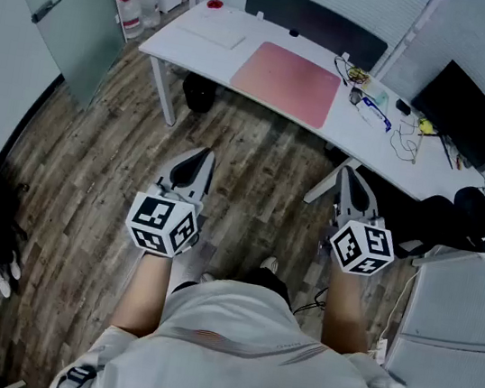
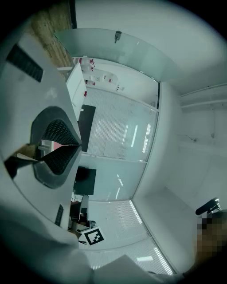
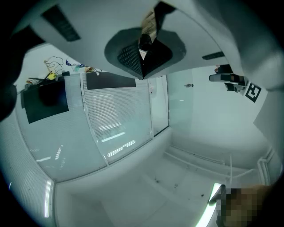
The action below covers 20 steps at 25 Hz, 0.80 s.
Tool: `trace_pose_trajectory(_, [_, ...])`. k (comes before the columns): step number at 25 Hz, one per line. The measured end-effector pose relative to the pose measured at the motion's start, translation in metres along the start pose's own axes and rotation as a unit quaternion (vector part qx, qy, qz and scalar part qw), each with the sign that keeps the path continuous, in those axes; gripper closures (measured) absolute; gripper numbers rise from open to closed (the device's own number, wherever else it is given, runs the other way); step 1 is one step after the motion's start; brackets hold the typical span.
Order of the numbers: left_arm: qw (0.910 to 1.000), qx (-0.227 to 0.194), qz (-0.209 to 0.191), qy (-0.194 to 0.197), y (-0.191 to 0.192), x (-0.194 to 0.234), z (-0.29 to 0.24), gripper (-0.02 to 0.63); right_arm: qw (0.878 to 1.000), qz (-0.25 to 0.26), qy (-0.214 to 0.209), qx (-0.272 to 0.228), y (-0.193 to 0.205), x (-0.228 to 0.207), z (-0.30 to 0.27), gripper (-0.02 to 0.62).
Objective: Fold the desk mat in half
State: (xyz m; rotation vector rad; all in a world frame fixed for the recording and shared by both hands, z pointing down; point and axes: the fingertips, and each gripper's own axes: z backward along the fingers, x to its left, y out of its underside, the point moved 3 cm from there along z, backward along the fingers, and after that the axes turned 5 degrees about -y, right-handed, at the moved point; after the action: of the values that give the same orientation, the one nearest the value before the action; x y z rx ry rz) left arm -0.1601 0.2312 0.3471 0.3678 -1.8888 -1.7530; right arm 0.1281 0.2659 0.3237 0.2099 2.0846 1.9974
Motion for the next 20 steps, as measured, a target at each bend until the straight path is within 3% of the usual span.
trace_pose_trajectory(20, [0.9999,0.006,0.007,-0.009,0.0104,0.002,0.0021,0.589,1.0,-0.011,-0.001,0.006,0.0086,0.0006,0.0,0.545])
